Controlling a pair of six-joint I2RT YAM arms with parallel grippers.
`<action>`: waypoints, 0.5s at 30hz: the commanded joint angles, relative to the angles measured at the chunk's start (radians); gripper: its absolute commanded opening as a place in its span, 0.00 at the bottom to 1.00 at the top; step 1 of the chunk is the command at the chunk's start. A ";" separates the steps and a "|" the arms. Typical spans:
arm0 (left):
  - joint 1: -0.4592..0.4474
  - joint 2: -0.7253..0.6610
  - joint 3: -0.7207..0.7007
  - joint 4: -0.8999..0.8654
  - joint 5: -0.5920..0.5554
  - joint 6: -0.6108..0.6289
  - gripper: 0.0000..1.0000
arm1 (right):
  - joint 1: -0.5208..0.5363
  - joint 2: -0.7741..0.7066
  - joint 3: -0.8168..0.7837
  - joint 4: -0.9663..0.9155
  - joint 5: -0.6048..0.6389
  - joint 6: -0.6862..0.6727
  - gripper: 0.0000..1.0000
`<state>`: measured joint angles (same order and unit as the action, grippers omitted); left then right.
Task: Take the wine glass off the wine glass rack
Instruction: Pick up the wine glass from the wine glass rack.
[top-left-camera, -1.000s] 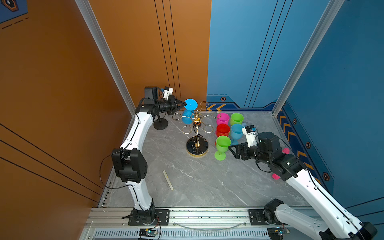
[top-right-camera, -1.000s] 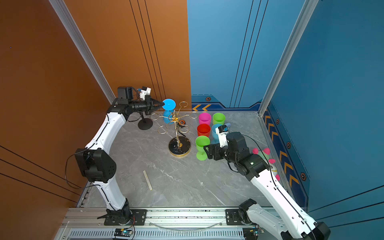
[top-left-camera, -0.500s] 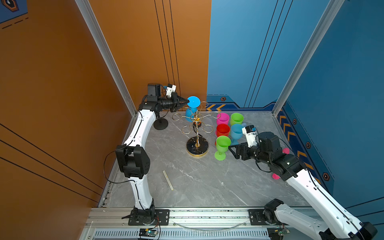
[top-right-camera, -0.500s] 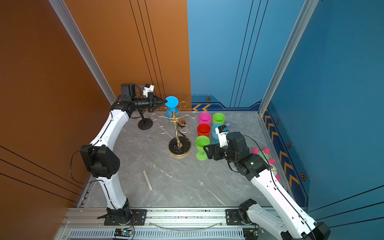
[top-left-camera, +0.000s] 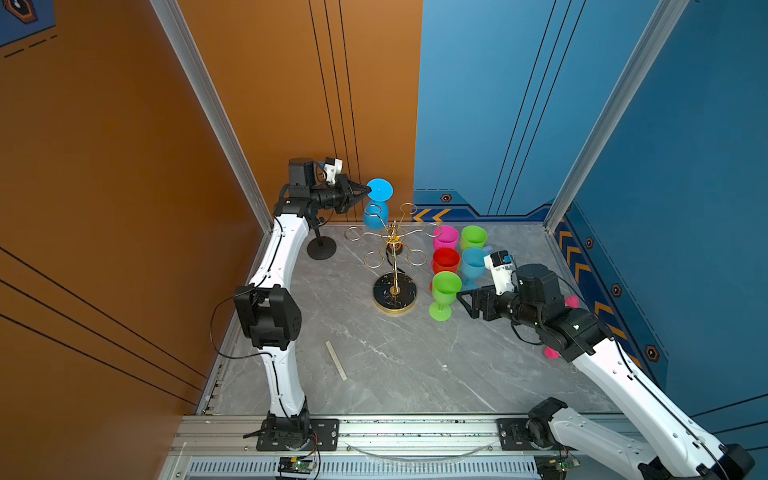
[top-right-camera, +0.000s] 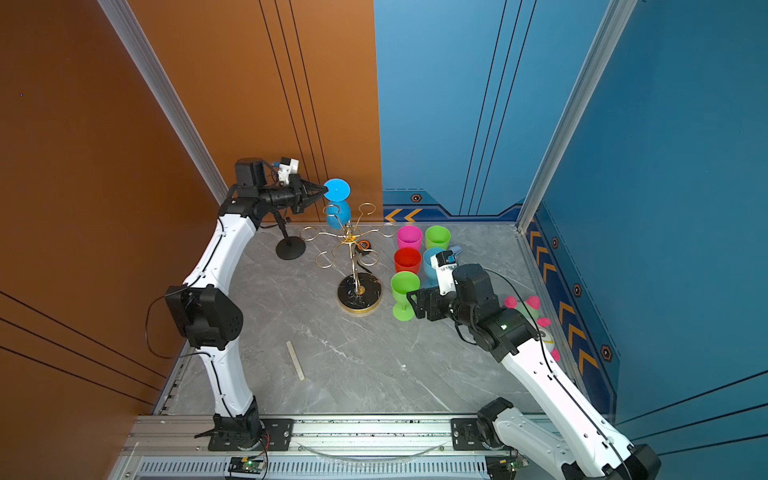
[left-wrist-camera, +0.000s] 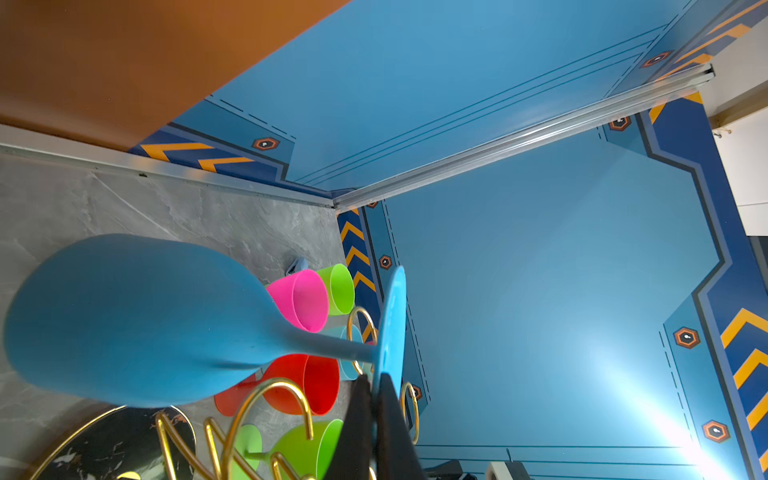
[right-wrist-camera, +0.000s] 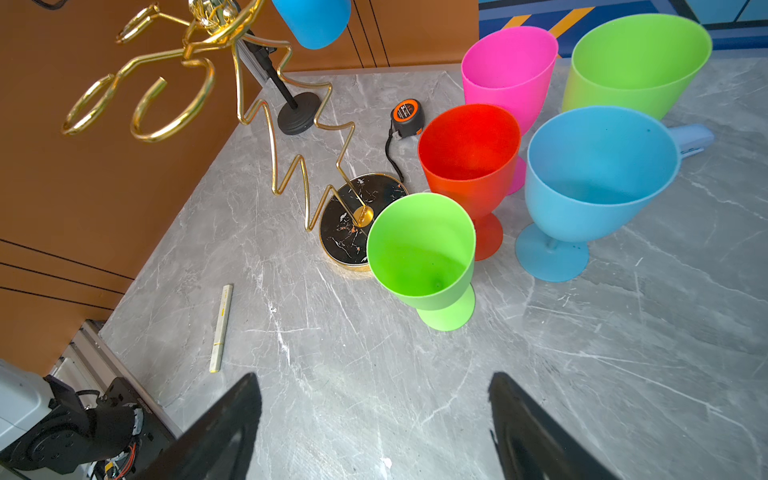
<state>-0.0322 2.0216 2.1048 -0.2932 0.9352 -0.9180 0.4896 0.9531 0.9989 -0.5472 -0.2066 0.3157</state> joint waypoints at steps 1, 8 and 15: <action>0.040 -0.021 -0.045 0.139 -0.054 -0.065 0.00 | -0.008 -0.022 -0.011 0.006 -0.011 0.016 0.86; 0.090 -0.132 -0.140 -0.005 -0.182 0.066 0.00 | -0.009 -0.022 -0.016 0.006 -0.013 0.017 0.87; 0.127 -0.305 -0.291 -0.127 -0.377 0.225 0.00 | -0.008 -0.016 -0.022 0.018 -0.021 0.028 0.87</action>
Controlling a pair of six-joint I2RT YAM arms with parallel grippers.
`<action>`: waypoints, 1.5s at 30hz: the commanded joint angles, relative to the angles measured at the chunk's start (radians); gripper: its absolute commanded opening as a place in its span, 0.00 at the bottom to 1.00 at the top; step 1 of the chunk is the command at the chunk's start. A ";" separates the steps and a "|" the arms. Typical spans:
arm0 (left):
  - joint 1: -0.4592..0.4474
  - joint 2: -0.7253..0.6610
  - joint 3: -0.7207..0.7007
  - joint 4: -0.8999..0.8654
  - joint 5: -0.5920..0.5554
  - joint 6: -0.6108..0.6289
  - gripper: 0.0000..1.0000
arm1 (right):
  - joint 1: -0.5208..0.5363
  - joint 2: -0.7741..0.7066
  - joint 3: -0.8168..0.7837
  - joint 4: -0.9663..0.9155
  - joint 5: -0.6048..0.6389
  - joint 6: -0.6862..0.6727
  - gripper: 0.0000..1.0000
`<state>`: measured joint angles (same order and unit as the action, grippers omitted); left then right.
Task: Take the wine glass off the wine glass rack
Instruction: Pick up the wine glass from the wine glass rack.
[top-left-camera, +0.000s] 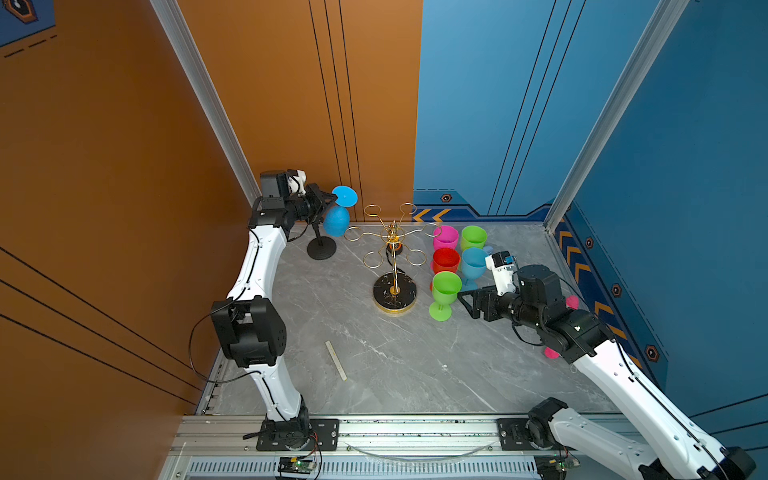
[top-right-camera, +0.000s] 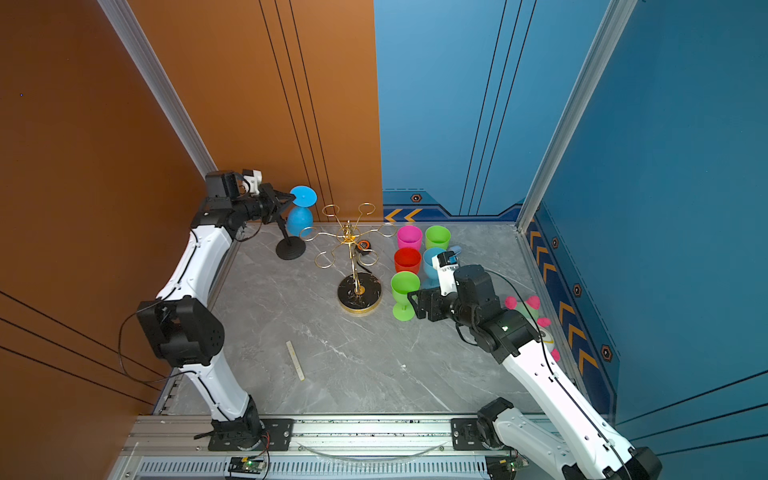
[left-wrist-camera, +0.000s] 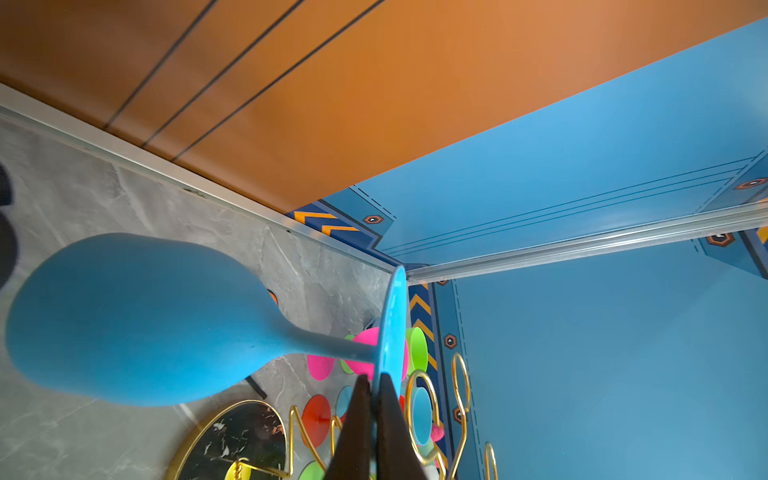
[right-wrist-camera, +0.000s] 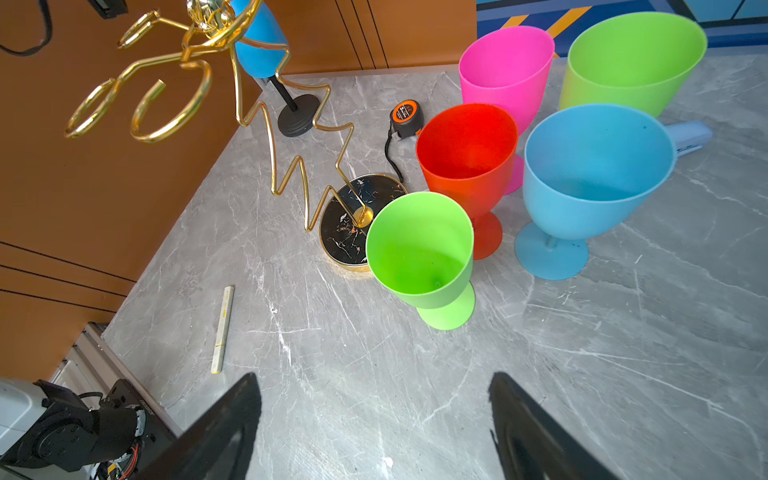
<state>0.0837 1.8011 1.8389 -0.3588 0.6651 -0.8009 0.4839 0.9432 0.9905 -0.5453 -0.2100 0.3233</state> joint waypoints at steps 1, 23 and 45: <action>0.017 -0.110 -0.044 -0.079 -0.126 0.128 0.00 | -0.002 -0.007 -0.015 0.016 -0.016 0.020 0.87; -0.088 -0.662 -0.550 -0.429 -0.229 0.481 0.00 | 0.002 0.011 -0.023 0.034 0.025 0.081 0.86; -0.802 -0.850 -0.770 -0.469 -0.245 0.687 0.00 | 0.004 0.080 -0.011 -0.034 0.030 0.117 0.86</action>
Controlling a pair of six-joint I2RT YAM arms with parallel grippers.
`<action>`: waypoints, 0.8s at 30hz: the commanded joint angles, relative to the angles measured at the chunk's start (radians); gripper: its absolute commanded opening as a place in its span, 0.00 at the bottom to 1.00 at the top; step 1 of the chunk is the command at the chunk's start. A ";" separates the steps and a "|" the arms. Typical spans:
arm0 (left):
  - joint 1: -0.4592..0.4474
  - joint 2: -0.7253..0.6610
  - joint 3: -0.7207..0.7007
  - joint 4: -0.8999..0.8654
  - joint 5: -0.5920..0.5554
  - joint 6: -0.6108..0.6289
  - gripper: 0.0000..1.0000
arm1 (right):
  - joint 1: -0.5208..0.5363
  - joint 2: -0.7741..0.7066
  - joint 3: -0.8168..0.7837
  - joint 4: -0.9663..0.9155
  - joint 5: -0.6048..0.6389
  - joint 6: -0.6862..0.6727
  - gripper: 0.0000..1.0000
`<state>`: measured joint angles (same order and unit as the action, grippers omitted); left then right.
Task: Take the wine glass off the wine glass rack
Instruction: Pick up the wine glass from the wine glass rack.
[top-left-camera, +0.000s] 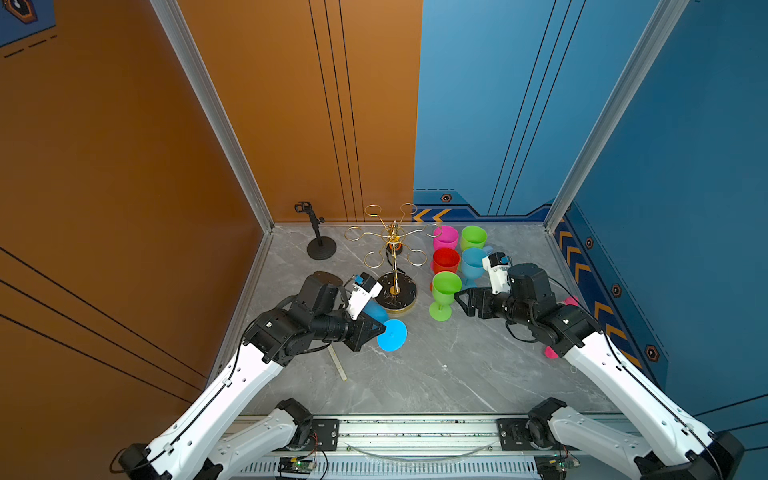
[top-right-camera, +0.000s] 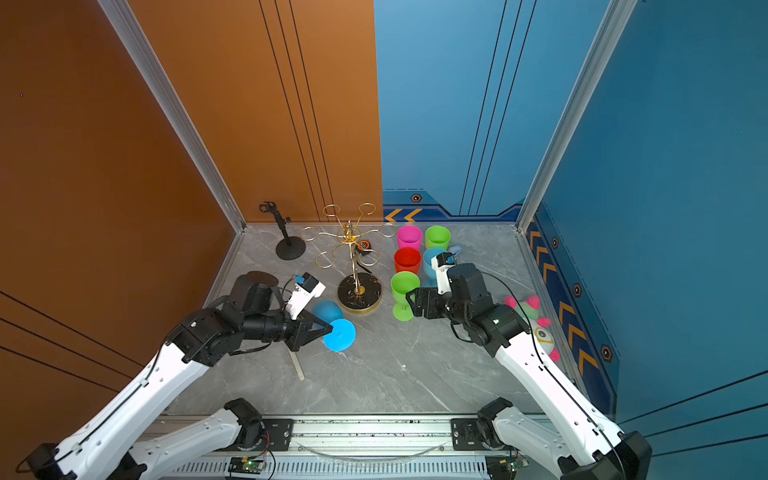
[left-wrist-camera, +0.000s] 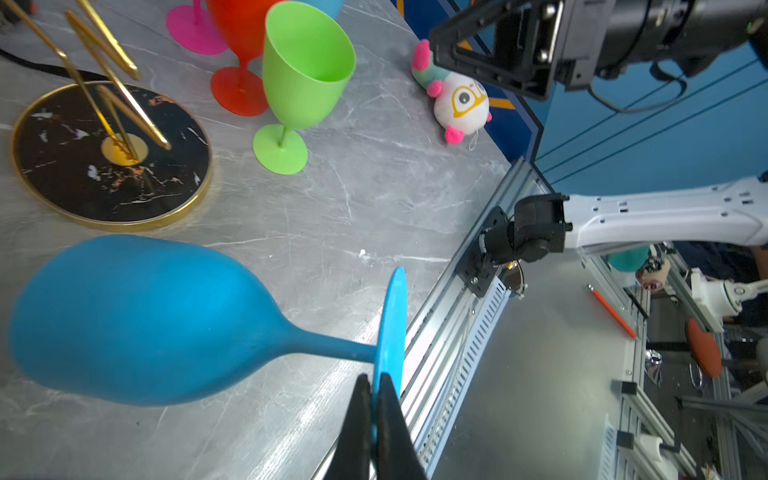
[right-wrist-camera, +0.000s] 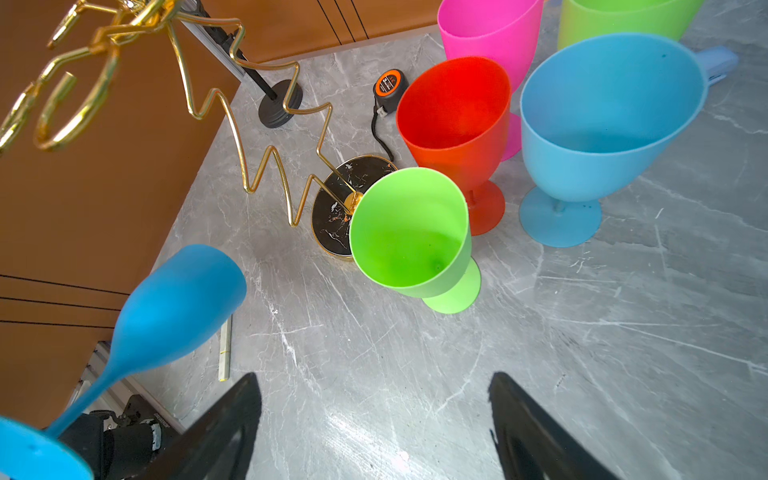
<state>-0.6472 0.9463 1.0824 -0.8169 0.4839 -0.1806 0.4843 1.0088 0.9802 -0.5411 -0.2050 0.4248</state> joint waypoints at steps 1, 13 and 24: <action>-0.105 0.012 -0.015 -0.009 -0.091 0.080 0.00 | 0.004 0.020 0.002 -0.044 0.023 0.017 0.86; -0.460 0.076 -0.045 0.052 -0.442 0.414 0.00 | 0.026 0.088 0.063 -0.103 -0.039 0.015 0.83; -0.630 0.019 -0.227 0.173 -0.698 0.773 0.00 | 0.030 0.139 0.142 -0.153 -0.095 -0.014 0.83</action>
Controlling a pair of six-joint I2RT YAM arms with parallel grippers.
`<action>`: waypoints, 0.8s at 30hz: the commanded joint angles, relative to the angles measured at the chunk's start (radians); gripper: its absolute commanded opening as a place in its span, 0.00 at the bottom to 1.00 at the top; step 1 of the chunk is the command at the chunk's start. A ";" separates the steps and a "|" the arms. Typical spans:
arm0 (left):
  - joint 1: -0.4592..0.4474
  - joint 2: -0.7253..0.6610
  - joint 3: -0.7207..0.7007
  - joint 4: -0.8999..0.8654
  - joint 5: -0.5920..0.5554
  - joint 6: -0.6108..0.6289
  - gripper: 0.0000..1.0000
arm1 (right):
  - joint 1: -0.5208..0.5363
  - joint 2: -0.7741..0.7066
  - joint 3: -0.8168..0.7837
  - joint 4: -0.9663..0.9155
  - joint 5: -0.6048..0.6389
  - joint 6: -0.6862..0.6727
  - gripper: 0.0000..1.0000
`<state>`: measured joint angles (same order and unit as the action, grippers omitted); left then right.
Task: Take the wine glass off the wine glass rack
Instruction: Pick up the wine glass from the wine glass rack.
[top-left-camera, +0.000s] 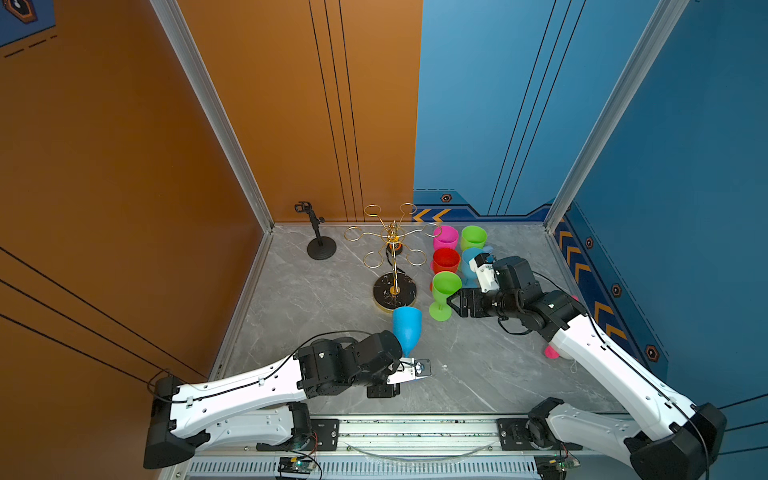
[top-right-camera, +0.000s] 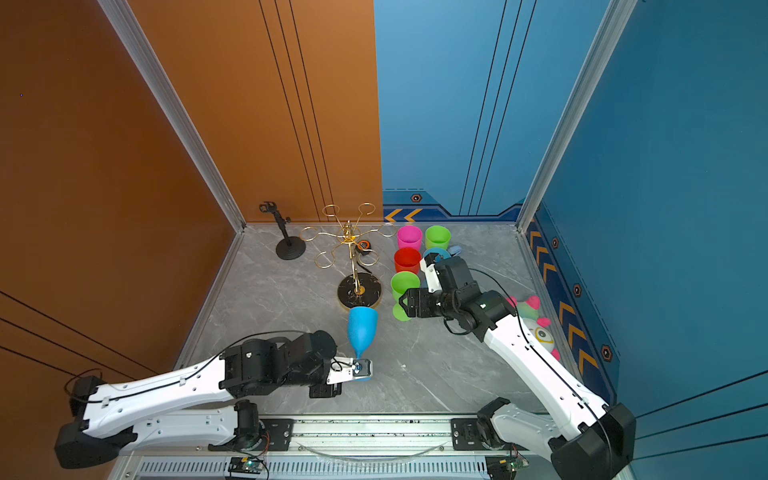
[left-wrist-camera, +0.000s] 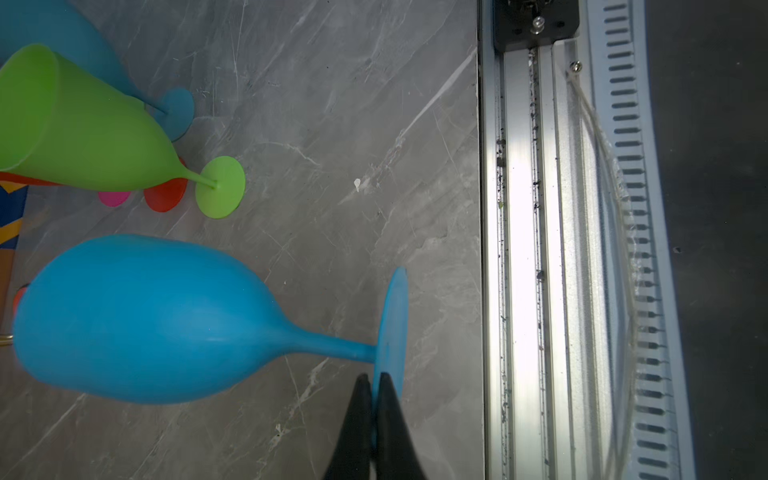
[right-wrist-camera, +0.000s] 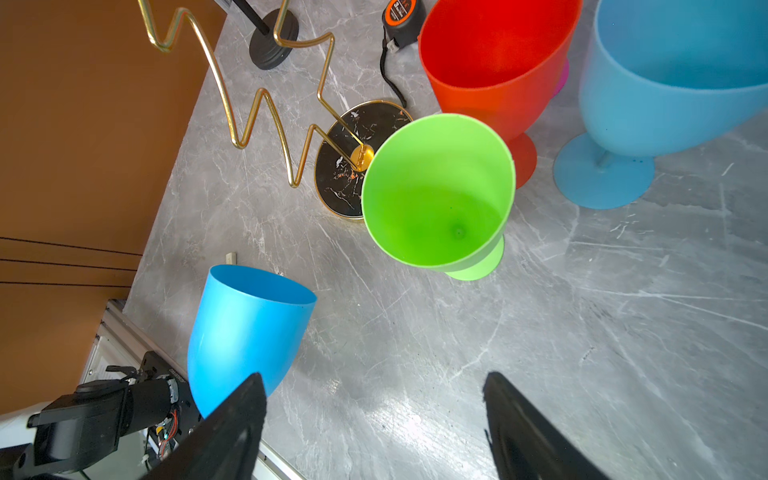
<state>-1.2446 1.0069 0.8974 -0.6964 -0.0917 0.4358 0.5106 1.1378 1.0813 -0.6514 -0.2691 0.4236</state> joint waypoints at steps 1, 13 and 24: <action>-0.047 -0.050 -0.062 0.063 -0.151 0.192 0.00 | 0.003 0.014 0.046 -0.044 -0.040 -0.014 0.83; -0.193 -0.145 -0.264 0.281 -0.524 0.520 0.00 | 0.012 0.073 0.117 -0.077 -0.147 -0.049 0.78; -0.213 -0.212 -0.420 0.577 -0.625 0.795 0.00 | 0.040 0.101 0.153 -0.080 -0.271 -0.062 0.66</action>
<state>-1.4425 0.8139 0.5049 -0.2543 -0.6586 1.1263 0.5438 1.2224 1.2037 -0.7036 -0.4889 0.3782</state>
